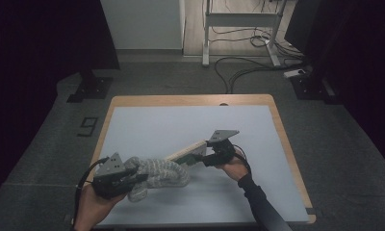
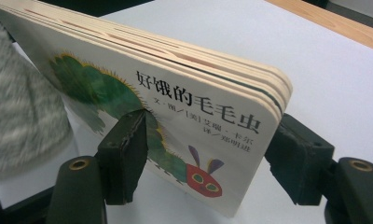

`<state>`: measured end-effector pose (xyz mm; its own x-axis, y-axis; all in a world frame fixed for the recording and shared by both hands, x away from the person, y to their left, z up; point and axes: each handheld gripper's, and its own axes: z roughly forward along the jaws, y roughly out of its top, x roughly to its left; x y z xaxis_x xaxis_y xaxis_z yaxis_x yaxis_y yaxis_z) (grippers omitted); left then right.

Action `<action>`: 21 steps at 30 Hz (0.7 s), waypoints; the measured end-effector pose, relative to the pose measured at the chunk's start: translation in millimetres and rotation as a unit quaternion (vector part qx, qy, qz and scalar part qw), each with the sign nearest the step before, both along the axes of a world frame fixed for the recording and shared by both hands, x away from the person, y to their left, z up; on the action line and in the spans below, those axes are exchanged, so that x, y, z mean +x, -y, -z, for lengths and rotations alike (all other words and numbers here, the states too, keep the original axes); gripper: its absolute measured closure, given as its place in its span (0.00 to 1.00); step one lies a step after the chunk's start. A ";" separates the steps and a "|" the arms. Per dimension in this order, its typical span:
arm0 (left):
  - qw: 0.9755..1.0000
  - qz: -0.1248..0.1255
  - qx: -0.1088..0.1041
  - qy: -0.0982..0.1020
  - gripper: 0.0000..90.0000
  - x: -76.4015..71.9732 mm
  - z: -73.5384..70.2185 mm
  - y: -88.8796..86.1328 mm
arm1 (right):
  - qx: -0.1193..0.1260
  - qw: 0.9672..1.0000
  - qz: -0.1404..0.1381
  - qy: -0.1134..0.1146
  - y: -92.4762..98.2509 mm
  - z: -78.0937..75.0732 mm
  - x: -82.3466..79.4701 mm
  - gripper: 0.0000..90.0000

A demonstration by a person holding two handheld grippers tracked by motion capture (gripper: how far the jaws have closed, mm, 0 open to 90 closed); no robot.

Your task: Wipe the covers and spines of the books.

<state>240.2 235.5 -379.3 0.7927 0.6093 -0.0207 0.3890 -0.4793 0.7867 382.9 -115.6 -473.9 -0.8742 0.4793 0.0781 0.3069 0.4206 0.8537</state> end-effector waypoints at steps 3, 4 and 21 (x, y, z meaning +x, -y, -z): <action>1.000 -0.014 0.001 0.001 0.84 -1.6 -0.5 -10.1 | 0.000 1.000 0.000 -0.001 0.2 -0.1 -0.3 0.35; 1.000 -0.019 0.001 0.002 0.84 -2.1 -0.8 -13.4 | 0.000 1.000 0.000 -0.002 0.3 0.0 -0.4 0.35; 0.995 -0.096 0.016 0.003 0.84 -1.7 -1.1 -63.1 | 0.000 1.000 0.001 -0.002 0.8 0.4 -1.4 0.36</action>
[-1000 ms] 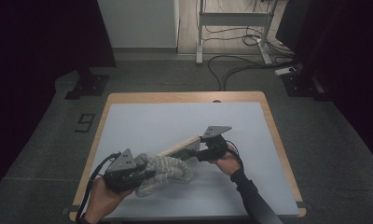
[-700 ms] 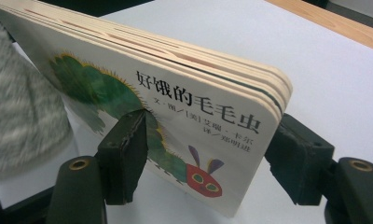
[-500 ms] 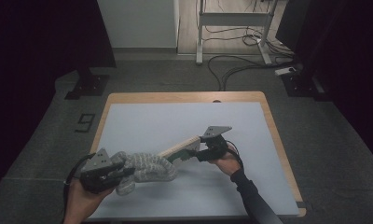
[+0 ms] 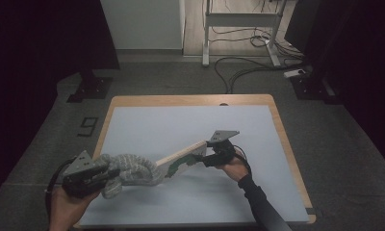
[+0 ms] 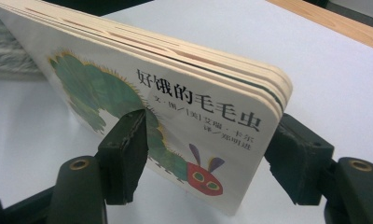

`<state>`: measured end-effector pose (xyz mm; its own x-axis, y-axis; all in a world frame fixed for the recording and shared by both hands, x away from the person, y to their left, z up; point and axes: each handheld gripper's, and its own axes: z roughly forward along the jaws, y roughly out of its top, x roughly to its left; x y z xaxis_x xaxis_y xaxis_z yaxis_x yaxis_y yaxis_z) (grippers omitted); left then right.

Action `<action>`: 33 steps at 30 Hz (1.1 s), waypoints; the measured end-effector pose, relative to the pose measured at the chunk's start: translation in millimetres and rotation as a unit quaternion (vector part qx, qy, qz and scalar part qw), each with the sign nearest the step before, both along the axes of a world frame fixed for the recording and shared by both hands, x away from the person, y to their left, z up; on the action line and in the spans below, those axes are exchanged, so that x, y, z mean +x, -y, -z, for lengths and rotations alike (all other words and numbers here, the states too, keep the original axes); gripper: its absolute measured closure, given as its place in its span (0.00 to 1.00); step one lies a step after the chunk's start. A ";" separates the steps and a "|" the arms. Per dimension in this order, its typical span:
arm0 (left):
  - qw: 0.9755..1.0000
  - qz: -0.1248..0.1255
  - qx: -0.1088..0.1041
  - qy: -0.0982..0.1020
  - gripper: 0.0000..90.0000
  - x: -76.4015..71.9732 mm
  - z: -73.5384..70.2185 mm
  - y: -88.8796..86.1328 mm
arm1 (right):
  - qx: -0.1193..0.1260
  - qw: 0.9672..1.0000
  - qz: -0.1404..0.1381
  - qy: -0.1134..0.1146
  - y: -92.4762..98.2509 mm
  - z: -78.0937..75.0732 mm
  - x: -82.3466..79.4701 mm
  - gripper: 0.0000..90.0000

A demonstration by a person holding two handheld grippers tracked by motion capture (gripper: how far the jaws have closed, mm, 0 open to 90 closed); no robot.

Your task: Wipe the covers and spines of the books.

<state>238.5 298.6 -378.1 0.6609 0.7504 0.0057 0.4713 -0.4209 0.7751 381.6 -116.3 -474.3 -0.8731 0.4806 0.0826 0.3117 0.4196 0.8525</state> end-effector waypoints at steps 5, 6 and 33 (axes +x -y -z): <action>1.000 -0.014 0.002 -0.001 0.84 5.1 2.3 -5.6 | -0.001 1.000 0.000 0.001 -0.4 0.3 0.3 0.36; 1.000 -0.015 0.004 -0.001 0.84 6.7 2.7 -5.3 | 0.000 1.000 0.000 0.000 -0.5 0.3 0.3 0.36; 0.997 0.069 -0.030 -0.024 0.83 38.2 39.3 61.8 | 0.001 1.000 0.000 -0.002 0.1 2.6 0.1 0.36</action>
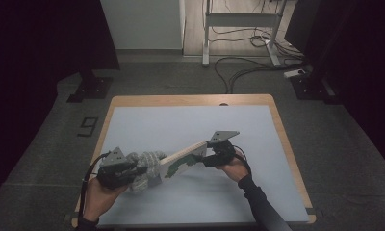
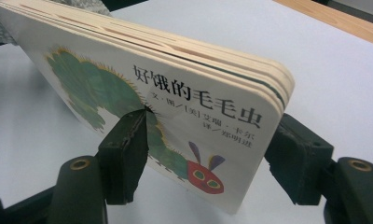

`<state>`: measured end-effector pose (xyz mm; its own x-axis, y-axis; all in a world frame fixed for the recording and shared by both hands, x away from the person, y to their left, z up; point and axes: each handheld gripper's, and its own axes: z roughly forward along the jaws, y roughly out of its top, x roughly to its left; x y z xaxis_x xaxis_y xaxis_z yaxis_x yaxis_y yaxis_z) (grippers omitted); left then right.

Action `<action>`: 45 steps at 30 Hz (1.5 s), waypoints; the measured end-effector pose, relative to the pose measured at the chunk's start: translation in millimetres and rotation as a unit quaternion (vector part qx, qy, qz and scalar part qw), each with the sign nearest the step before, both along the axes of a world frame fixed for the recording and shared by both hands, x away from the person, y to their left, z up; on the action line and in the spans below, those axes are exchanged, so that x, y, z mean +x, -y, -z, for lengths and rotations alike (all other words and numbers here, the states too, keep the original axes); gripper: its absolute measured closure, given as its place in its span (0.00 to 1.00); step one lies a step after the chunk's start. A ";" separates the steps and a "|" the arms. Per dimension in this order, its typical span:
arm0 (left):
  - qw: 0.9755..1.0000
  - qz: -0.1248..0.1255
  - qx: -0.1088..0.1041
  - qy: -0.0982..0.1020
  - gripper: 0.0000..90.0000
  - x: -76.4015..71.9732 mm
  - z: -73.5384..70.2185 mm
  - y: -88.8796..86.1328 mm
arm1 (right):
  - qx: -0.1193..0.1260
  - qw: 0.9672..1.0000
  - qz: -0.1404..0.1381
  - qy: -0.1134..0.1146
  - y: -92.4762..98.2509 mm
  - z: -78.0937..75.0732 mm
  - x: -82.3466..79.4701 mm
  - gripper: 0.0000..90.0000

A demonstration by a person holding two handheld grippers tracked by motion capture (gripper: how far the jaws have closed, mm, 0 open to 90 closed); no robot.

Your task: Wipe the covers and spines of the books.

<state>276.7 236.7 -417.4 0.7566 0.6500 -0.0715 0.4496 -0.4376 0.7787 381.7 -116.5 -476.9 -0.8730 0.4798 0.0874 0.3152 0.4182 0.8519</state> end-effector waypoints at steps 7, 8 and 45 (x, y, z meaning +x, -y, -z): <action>1.000 -0.001 -0.005 -0.008 0.83 2.4 11.5 4.1 | -0.003 1.000 -0.001 -0.002 -1.6 2.2 -0.2 0.35; 1.000 -0.002 -0.004 -0.009 0.83 2.5 13.4 4.1 | -0.003 1.000 -0.001 -0.002 -1.8 2.2 -0.2 0.35; 0.997 -0.021 0.059 -0.044 0.83 6.9 88.1 23.9 | -0.006 1.000 -0.002 0.000 -2.5 1.7 -1.5 0.34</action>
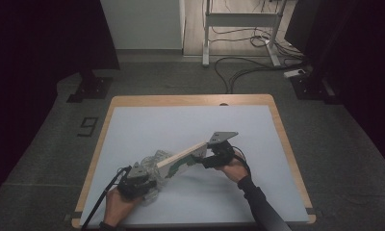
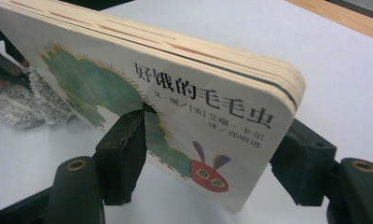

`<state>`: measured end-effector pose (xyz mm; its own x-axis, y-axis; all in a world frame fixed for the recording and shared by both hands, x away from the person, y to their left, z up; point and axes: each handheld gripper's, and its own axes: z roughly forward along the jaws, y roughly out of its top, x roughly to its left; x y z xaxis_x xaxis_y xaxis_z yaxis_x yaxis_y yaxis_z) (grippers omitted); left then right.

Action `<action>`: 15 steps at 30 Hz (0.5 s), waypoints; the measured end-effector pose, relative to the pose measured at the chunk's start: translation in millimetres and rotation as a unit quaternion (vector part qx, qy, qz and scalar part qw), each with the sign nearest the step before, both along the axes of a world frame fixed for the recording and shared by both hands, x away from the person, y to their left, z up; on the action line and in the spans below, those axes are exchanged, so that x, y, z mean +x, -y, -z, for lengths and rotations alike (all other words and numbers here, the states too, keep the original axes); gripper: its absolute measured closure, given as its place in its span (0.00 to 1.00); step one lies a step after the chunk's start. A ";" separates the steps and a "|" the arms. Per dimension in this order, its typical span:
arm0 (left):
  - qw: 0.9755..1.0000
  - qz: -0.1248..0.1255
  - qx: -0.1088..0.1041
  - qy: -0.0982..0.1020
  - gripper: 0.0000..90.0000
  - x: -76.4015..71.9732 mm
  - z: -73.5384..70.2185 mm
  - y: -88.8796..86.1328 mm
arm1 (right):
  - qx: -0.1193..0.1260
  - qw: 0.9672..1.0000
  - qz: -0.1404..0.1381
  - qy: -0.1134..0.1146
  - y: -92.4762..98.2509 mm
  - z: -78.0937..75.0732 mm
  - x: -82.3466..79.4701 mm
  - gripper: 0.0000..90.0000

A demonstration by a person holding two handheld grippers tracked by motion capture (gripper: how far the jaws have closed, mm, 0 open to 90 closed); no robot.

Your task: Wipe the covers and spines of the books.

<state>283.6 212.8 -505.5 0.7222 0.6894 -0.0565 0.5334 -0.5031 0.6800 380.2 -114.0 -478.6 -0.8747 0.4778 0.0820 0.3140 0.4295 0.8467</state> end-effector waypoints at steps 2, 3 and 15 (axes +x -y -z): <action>1.000 0.000 -0.007 0.006 0.83 -0.8 -4.8 -1.7 | 0.000 1.000 0.000 -0.001 0.4 0.0 -0.7 0.34; 1.000 0.001 -0.010 0.008 0.83 -1.3 -7.5 -2.2 | -0.001 1.000 0.000 -0.001 0.6 -0.1 -1.0 0.34; 0.997 0.009 -0.055 0.044 0.83 -11.4 -59.0 -9.1 | -0.004 1.000 -0.001 -0.002 0.6 -0.9 -1.9 0.34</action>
